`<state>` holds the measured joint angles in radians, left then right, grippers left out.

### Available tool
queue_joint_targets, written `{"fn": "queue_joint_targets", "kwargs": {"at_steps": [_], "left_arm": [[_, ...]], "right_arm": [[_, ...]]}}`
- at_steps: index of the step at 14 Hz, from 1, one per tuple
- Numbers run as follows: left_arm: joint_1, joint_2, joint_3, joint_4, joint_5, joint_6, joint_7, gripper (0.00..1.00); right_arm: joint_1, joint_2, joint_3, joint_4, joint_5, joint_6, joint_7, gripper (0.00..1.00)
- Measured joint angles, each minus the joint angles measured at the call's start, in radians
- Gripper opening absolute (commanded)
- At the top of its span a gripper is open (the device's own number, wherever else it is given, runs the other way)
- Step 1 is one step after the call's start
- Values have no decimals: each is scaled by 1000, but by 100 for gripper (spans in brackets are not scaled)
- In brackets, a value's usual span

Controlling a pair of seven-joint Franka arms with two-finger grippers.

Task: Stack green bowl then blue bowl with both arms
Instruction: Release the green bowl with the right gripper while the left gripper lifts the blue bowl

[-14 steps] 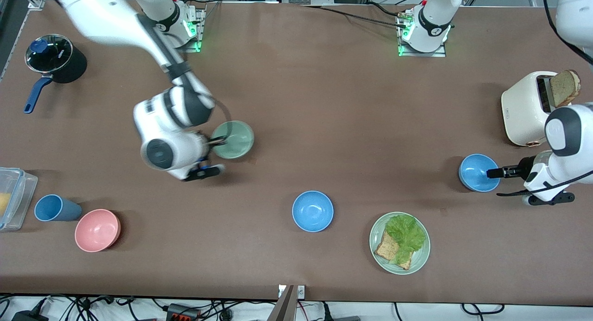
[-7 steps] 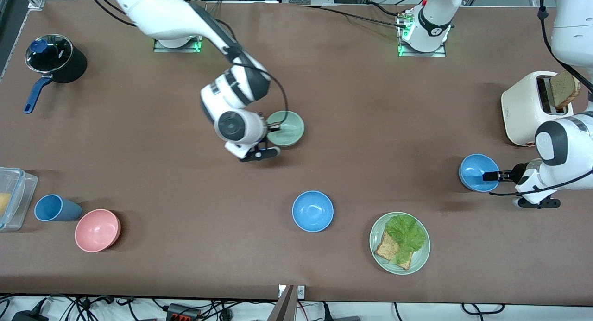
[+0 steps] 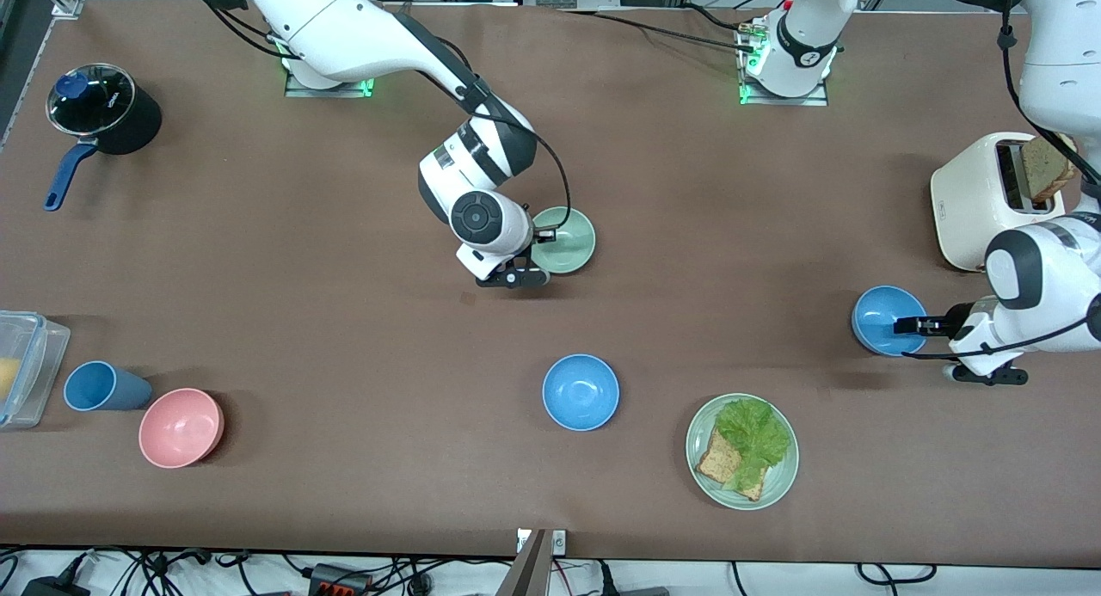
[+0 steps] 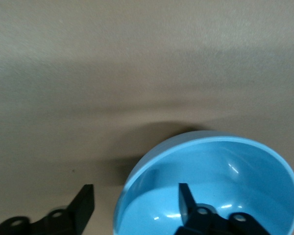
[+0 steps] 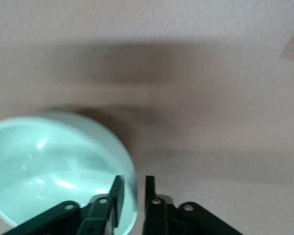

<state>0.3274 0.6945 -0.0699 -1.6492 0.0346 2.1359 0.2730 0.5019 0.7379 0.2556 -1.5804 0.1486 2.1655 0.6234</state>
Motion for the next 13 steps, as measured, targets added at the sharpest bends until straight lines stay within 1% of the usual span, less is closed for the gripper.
{"fn": "queue_joint_targets", "kwargs": {"at_steps": [1, 2, 3, 5, 7, 10, 13], "left_arm": [[0, 0, 0, -5, 0, 3, 7, 14], [0, 0, -1, -5, 0, 3, 15, 4], [0, -1, -2, -5, 0, 3, 26, 1], [0, -6, -6, -5, 0, -4, 38, 0], [0, -26, -13, -3, 0, -51, 49, 1], [-1, -79, -41, -1, 0, -140, 46, 0], [-1, -160, -114, 3, -1, -264, -27, 1]], "right_arm": [[-2, -1, -3, 24, -4, -11, 5, 100], [-7, -7, -8, 60, -14, -45, 7, 100], [-18, -23, -14, 99, -27, -94, 10, 100], [-78, -76, -22, 173, -85, -211, 9, 100], [-166, -138, -23, 218, -159, -293, -26, 100], [-310, -206, -26, 226, -180, -314, -125, 100], [-436, -252, -29, 229, -191, -339, -271, 100]]}}
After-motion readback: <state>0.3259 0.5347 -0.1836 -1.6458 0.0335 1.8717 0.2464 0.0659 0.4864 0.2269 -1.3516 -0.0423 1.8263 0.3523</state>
